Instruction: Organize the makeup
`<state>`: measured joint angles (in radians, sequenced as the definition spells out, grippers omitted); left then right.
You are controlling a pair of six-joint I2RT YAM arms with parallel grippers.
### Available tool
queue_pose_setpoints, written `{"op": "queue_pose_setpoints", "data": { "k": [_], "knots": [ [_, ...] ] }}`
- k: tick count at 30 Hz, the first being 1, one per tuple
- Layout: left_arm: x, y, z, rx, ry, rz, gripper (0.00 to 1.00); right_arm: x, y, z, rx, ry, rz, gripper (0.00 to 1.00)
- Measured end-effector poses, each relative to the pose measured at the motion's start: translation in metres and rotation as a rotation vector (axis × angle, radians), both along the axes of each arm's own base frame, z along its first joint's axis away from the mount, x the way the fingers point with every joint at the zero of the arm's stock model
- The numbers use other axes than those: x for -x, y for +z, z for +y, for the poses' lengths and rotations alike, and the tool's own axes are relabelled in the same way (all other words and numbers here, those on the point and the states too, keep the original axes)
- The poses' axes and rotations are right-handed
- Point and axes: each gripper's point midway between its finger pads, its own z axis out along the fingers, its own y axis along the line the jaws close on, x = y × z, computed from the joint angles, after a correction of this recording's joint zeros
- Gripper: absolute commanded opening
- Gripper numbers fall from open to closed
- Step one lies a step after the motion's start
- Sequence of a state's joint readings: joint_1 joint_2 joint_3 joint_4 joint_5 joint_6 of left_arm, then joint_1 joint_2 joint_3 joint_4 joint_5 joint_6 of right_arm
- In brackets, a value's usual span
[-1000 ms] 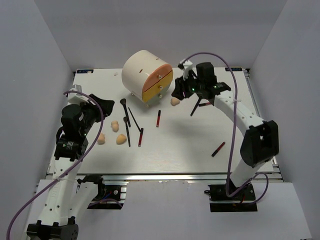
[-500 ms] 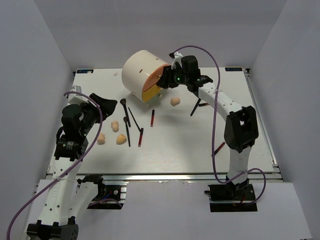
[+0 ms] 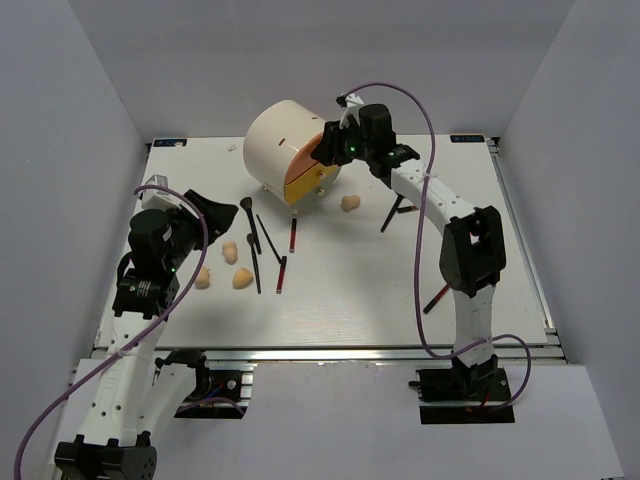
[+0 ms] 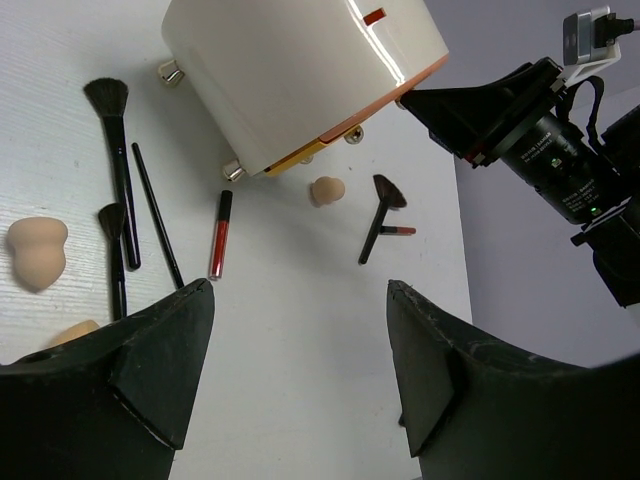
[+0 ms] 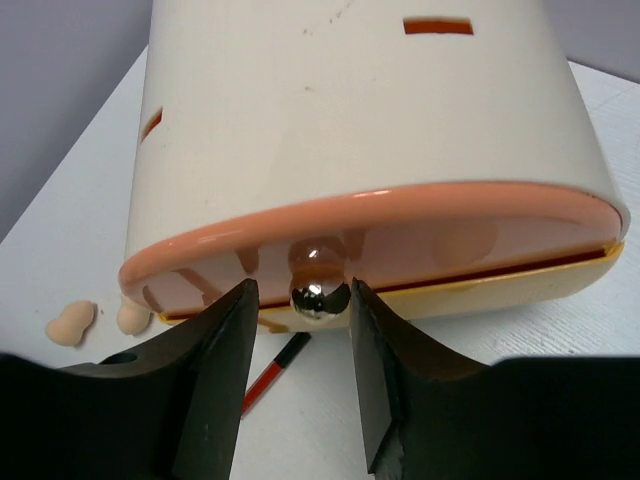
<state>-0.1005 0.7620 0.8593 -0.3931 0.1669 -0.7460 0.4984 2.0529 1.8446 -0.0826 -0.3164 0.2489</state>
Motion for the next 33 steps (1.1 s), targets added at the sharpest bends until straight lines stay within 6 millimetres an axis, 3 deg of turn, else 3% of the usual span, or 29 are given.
{"op": "queue_pose_setpoints", "data": {
  "k": [6,12,19,33],
  "knots": [
    [0.001,-0.004,0.0,0.007,0.002,0.005,0.79,-0.006,-0.01,0.002,0.014,0.011,-0.006,0.33],
    [0.002,-0.011,0.0,0.013,0.003,0.022,0.79,-0.008,-0.01,-0.001,0.015,0.019,-0.016,0.12],
    [0.002,-0.033,-0.002,0.022,-0.003,0.067,0.79,-0.004,-0.013,-0.009,0.001,0.029,-0.065,0.07],
    [-0.023,-0.119,-0.022,-0.073,-0.109,0.315,0.78,0.06,-0.017,-0.064,0.03,0.007,-0.062,0.07]
  ]
}}
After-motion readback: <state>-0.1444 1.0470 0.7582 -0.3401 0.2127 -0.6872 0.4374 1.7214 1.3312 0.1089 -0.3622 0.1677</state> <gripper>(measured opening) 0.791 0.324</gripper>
